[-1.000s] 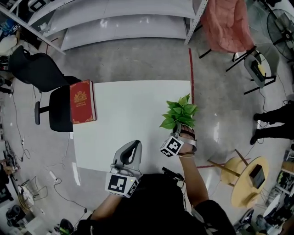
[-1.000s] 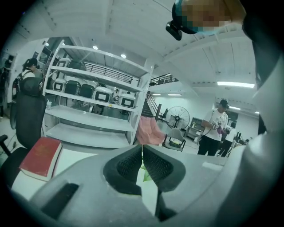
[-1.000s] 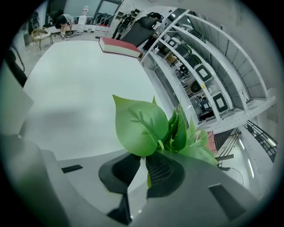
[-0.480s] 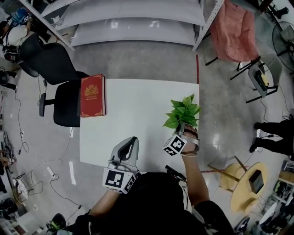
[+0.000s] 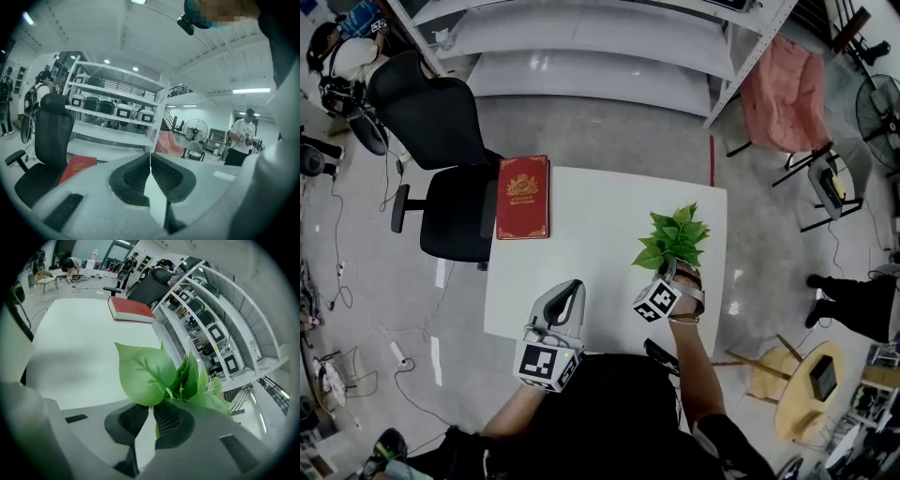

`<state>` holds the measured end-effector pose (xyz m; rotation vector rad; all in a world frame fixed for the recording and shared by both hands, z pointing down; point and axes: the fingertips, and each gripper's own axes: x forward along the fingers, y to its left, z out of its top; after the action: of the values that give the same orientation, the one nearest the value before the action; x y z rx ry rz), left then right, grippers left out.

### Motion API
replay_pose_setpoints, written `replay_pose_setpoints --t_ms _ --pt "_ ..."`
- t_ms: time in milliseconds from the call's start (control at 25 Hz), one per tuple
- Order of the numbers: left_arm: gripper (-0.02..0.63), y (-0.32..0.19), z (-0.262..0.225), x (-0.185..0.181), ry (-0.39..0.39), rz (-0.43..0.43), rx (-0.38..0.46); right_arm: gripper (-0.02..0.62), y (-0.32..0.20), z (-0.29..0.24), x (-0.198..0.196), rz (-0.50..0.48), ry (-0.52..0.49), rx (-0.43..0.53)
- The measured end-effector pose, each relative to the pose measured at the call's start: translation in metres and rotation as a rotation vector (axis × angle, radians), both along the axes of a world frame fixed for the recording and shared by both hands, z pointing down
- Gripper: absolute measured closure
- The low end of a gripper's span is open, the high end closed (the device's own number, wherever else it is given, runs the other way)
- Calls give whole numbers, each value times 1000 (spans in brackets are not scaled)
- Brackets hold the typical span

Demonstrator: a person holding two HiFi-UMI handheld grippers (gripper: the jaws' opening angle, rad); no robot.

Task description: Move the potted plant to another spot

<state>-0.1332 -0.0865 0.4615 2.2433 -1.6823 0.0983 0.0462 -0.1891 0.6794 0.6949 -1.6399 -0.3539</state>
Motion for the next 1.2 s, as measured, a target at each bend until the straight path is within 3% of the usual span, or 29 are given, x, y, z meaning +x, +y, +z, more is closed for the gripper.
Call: replay_pose_setpoints --t_ms 680,1200 --pt "583 38 -2 -126 20 -82 18 560 25 0 -185 -150 -50 14" --pt "583 39 14 -184 40 -102 4 560 32 27 -259 -210 -40 -10"
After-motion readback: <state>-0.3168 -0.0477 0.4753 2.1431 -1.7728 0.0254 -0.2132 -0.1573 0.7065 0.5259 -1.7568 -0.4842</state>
